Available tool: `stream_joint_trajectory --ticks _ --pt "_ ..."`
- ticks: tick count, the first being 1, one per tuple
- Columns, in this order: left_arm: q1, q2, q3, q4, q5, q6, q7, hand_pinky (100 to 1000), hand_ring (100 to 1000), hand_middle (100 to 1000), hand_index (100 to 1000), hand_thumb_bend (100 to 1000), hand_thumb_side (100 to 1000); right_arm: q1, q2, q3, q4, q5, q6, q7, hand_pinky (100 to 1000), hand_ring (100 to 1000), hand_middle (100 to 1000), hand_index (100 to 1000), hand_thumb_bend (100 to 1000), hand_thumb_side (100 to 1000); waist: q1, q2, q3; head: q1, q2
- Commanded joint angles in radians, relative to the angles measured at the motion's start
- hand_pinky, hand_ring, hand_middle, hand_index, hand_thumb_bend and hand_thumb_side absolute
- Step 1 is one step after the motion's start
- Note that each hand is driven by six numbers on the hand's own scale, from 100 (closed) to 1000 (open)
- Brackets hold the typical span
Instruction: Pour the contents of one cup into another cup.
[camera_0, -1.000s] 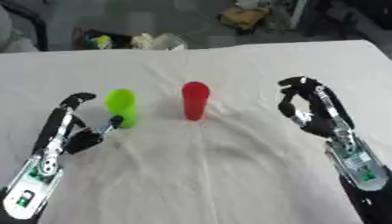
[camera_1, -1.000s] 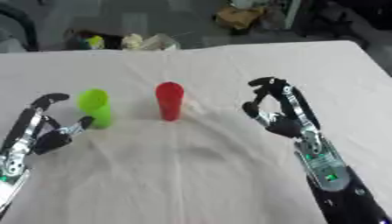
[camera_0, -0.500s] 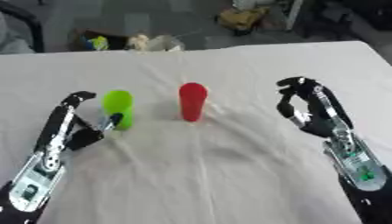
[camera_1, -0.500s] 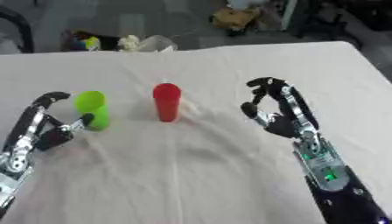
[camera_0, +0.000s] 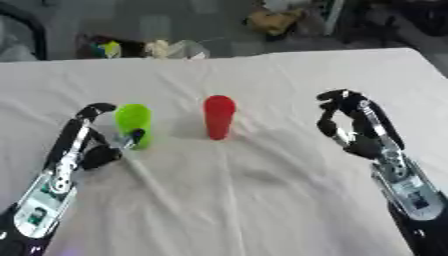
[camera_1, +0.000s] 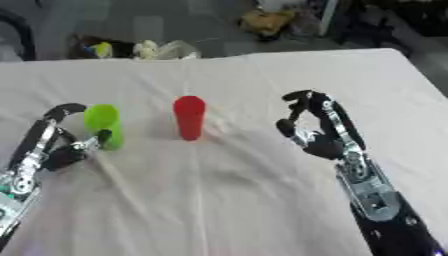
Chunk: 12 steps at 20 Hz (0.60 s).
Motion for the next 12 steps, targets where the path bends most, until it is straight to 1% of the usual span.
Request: stream_joint_trajectory --ticks 1,7,10,12 --pt "-0.026 0.014 -0.008 -0.032 -0.044 -0.006 -0.016 627 996 863 864 682 666 -0.017 -0.012 -0.002 -0.021 -0.008 -0.003 0.004 728 448 366 711 643 660 0.001 -0.014 -0.002 0.002 -0.009" --pt "-0.038 0.013 -0.014 -0.028 -0.1 -0.009 -0.029 635 993 861 865 673 670 -0.018 -0.011 0.0 -0.02 -0.009 -0.003 0.007 728 448 366 710 643 660 0.004 -0.014 -0.008 0.003 -0.01" --pt "-0.041 0.01 -0.012 -0.013 -0.105 -0.008 -0.032 613 987 848 864 650 684 -0.019 -0.01 0.001 -0.019 -0.009 -0.004 0.009 728 448 365 710 643 660 0.004 -0.012 -0.013 0.003 -0.011" --pt "-0.041 0.006 -0.011 -0.001 -0.1 -0.008 -0.036 582 977 835 862 620 693 -0.019 -0.01 0.002 -0.019 -0.009 -0.004 0.01 728 447 364 710 642 661 0.004 -0.011 -0.017 0.002 -0.012"
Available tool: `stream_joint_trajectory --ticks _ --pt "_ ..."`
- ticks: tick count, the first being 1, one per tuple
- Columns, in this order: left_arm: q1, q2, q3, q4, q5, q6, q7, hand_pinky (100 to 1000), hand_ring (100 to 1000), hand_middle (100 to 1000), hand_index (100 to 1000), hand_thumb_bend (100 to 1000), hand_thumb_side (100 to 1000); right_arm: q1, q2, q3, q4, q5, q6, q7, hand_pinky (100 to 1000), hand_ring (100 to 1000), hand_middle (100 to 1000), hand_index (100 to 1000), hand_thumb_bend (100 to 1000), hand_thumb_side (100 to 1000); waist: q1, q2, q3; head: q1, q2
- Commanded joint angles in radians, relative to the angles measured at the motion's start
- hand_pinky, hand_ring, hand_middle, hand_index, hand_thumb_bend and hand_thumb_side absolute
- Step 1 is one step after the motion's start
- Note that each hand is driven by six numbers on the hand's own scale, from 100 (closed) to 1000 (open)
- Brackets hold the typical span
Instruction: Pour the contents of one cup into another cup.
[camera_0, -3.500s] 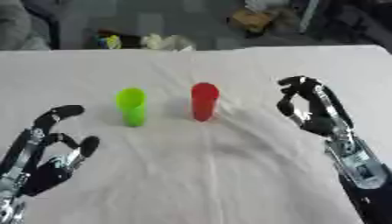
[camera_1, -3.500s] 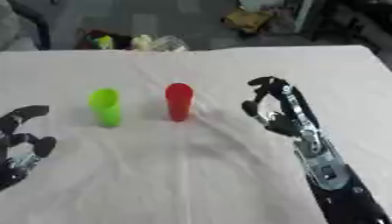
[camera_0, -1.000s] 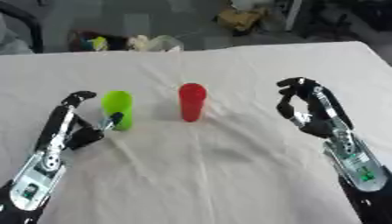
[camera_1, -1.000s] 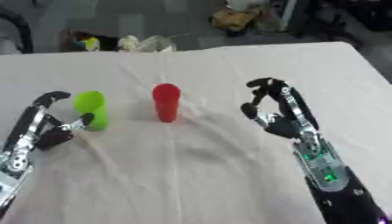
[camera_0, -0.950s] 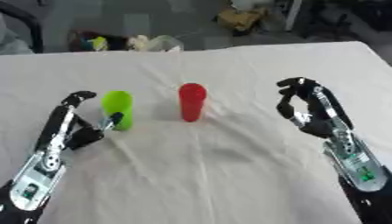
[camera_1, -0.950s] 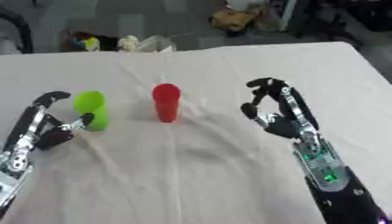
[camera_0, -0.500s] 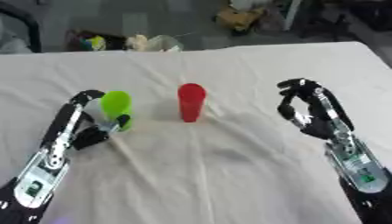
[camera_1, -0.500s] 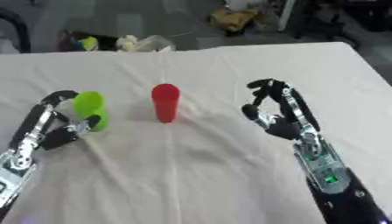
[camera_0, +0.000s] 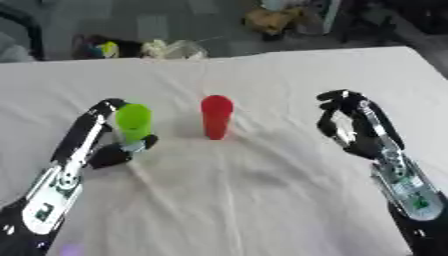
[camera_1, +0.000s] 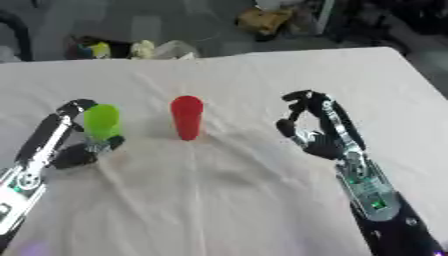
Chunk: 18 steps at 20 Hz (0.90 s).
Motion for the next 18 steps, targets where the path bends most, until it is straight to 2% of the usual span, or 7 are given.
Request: stream_joint_trajectory --ticks 1,4,8,14,18 --pt "-0.022 0.005 0.005 0.007 0.003 -0.002 -0.009 572 968 824 859 602 694 -0.016 -0.01 -0.003 -0.018 -0.007 -0.002 0.005 728 447 364 710 642 661 0.0 -0.012 -0.003 0.002 -0.012" --pt "-0.022 0.002 0.006 0.024 0.023 -0.014 -0.02 526 928 788 850 541 685 -0.017 -0.009 -0.003 -0.018 -0.008 -0.003 0.006 728 447 364 710 641 661 -0.001 -0.01 -0.008 0.002 -0.013" --pt "-0.026 -0.003 0.01 0.031 0.058 -0.036 -0.009 469 879 730 817 399 610 -0.017 -0.008 -0.002 -0.017 -0.008 -0.003 0.007 727 446 362 709 640 661 -0.001 -0.007 -0.013 0.003 -0.013" --pt "-0.028 -0.01 0.01 0.037 0.122 -0.055 0.045 312 748 571 709 100 477 -0.018 -0.006 -0.002 -0.016 -0.009 -0.003 0.007 727 446 361 709 639 660 -0.001 -0.005 -0.016 0.004 -0.013" --pt "-0.024 -0.012 0.011 0.039 0.162 -0.057 0.08 194 635 482 643 100 428 -0.018 -0.006 -0.004 -0.016 -0.01 -0.003 0.007 727 446 361 710 639 660 -0.001 -0.005 -0.016 0.003 -0.012"
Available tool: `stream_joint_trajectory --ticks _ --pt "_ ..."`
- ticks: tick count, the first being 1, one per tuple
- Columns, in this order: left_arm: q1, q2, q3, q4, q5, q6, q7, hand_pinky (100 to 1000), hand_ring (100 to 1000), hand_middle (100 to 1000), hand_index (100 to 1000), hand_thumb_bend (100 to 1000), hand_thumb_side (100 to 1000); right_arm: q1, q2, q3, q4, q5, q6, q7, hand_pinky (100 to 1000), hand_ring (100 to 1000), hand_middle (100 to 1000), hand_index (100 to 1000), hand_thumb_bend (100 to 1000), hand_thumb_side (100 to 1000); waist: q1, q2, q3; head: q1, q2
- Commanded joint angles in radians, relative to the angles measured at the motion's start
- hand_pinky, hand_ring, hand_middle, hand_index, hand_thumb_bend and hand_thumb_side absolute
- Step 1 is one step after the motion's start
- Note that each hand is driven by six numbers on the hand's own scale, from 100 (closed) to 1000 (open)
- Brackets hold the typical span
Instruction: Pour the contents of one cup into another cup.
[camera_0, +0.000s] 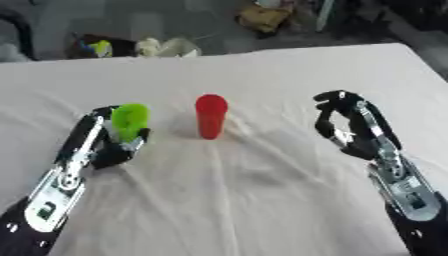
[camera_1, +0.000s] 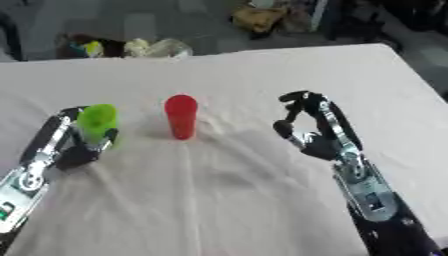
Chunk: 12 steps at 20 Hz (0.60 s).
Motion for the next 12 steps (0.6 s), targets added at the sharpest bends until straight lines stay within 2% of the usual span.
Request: stream_joint_trajectory --ticks 1,5,12 --pt "-0.009 0.006 0.006 -0.013 0.037 0.0 0.032 152 600 457 627 100 434 -0.013 -0.013 -0.005 -0.016 -0.009 0.0 0.002 727 446 361 710 639 659 -0.002 -0.014 0.0 0.002 -0.008" --pt "0.002 0.011 0.007 -0.054 0.083 0.016 0.057 100 543 416 615 100 431 -0.011 -0.013 -0.006 -0.015 -0.009 0.0 0.001 727 446 361 710 639 658 -0.004 -0.015 0.004 -0.001 -0.007" --pt "0.039 0.032 0.01 -0.182 0.138 0.06 0.083 100 502 385 615 100 432 -0.01 -0.015 -0.011 -0.01 -0.007 0.0 -0.003 726 446 361 709 639 657 -0.009 -0.02 0.021 -0.007 -0.006"
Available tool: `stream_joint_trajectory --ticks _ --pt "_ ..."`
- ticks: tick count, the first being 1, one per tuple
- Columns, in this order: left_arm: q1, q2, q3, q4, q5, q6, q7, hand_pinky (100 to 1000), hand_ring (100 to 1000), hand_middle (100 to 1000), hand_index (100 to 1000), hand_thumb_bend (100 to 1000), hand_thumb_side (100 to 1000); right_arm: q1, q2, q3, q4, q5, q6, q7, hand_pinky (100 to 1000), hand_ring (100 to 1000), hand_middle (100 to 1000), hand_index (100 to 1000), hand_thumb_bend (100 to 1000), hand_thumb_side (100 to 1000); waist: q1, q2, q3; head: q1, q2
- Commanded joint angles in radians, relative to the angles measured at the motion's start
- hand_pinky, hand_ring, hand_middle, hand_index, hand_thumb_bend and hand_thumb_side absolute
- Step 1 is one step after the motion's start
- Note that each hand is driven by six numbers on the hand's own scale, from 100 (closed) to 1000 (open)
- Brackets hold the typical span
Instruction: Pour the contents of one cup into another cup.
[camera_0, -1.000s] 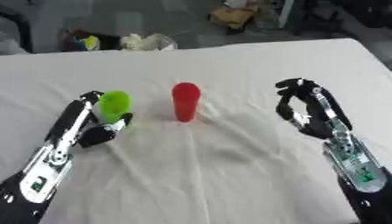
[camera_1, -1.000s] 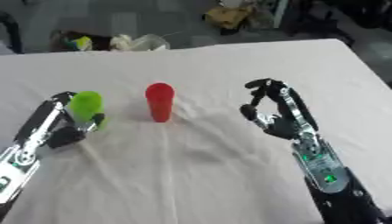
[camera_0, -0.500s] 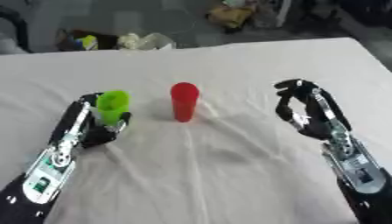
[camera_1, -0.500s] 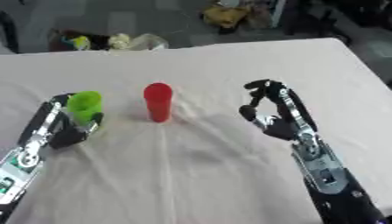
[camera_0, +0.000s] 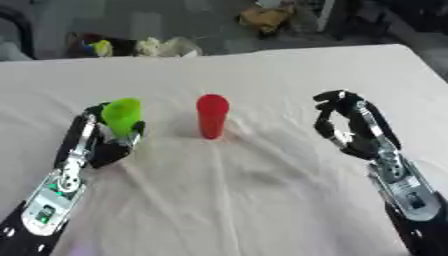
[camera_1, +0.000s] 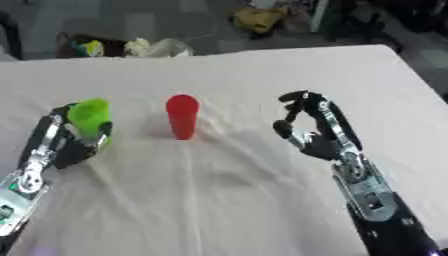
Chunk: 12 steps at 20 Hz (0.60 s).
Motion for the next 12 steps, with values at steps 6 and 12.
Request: stream_joint_trajectory --ticks 6,12 --pt "0.031 0.053 0.013 -0.196 0.05 0.045 0.026 100 471 355 608 100 442 -0.011 -0.017 -0.013 -0.002 -0.005 0.001 -0.007 726 446 361 709 639 655 -0.003 -0.026 0.018 -0.01 -0.005" --pt "0.087 0.1 0.008 -0.359 0.067 0.068 0.013 100 449 331 569 100 463 -0.014 -0.022 -0.017 0.01 -0.004 0.002 -0.01 726 445 360 709 639 655 -0.003 -0.031 0.034 -0.02 -0.007"
